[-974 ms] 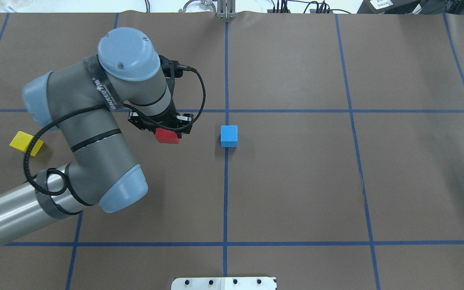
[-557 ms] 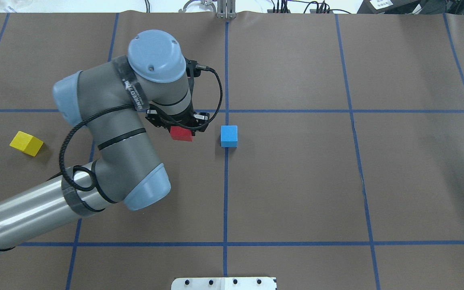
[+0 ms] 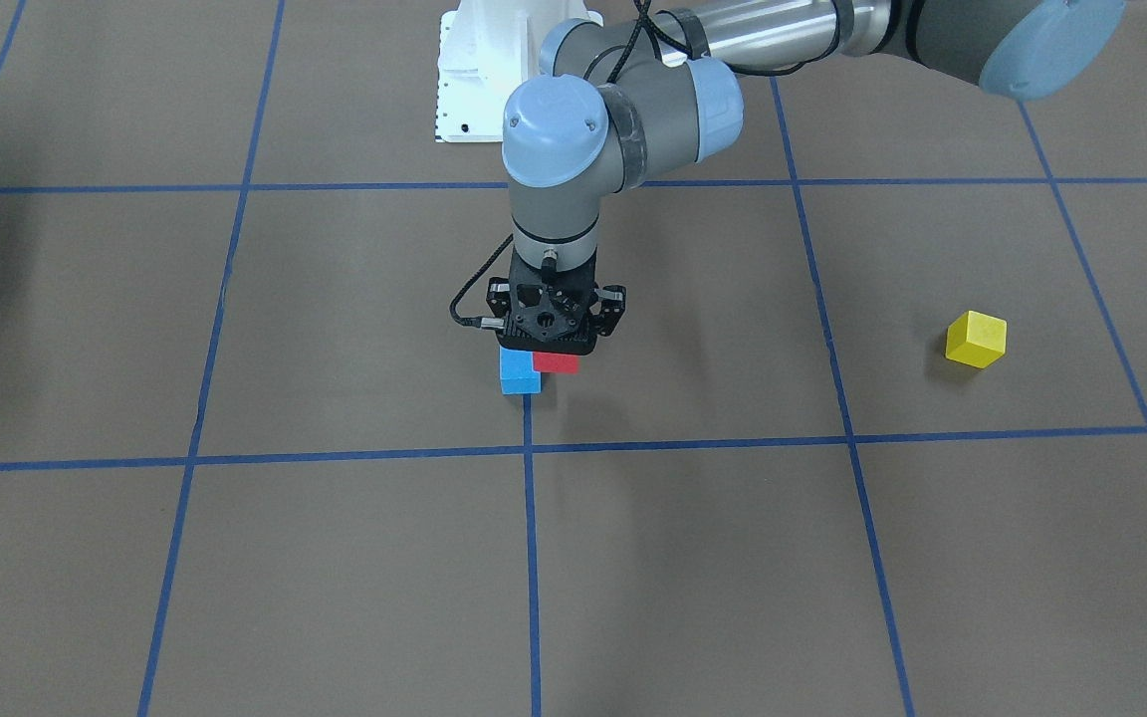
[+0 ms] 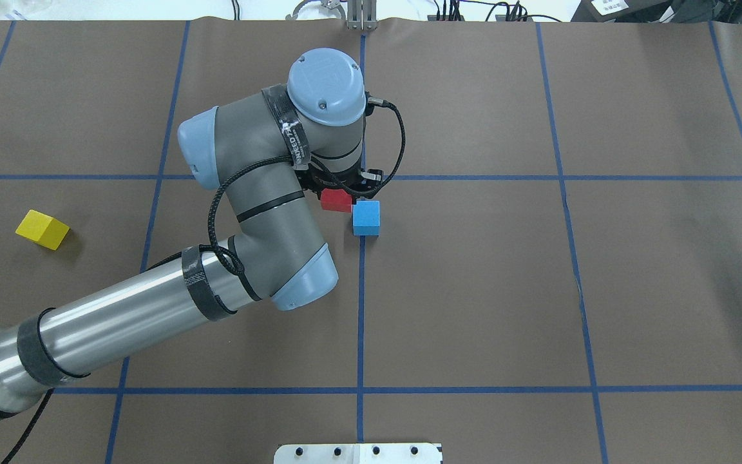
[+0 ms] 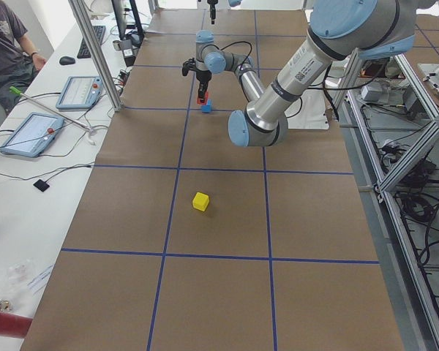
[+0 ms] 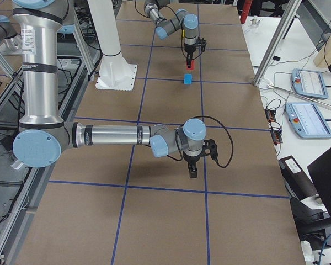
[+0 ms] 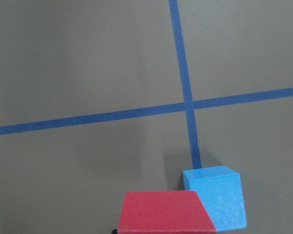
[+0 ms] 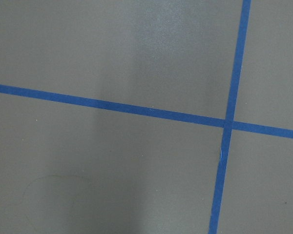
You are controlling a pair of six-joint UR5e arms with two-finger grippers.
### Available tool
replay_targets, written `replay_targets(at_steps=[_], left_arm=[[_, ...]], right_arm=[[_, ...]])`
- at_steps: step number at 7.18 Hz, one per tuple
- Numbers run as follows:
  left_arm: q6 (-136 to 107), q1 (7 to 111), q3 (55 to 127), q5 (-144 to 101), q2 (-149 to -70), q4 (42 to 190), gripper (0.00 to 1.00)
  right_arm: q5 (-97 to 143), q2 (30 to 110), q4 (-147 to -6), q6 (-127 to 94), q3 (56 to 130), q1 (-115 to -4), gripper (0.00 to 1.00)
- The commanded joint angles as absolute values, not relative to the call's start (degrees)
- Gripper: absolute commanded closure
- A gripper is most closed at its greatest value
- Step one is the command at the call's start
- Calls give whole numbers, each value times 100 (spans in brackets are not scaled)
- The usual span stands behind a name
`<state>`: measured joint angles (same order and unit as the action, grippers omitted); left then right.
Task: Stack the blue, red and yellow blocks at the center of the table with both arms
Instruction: 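Carry the red cube with the left gripper above the blue cube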
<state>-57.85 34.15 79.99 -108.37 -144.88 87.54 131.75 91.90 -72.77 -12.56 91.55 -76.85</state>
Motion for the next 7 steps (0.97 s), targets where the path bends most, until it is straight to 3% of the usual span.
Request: replay_targets(at_steps=[1, 7], left_arm=[[-6306, 3393, 7770, -10837, -14633, 8947, 100], [-6811, 3190, 7717, -10837, -14686, 8938, 100]], right_arm=[[13166, 9193, -7286, -1266, 9141, -7682, 0], [13166, 9185, -7286, -1292, 9141, -7682, 0]])
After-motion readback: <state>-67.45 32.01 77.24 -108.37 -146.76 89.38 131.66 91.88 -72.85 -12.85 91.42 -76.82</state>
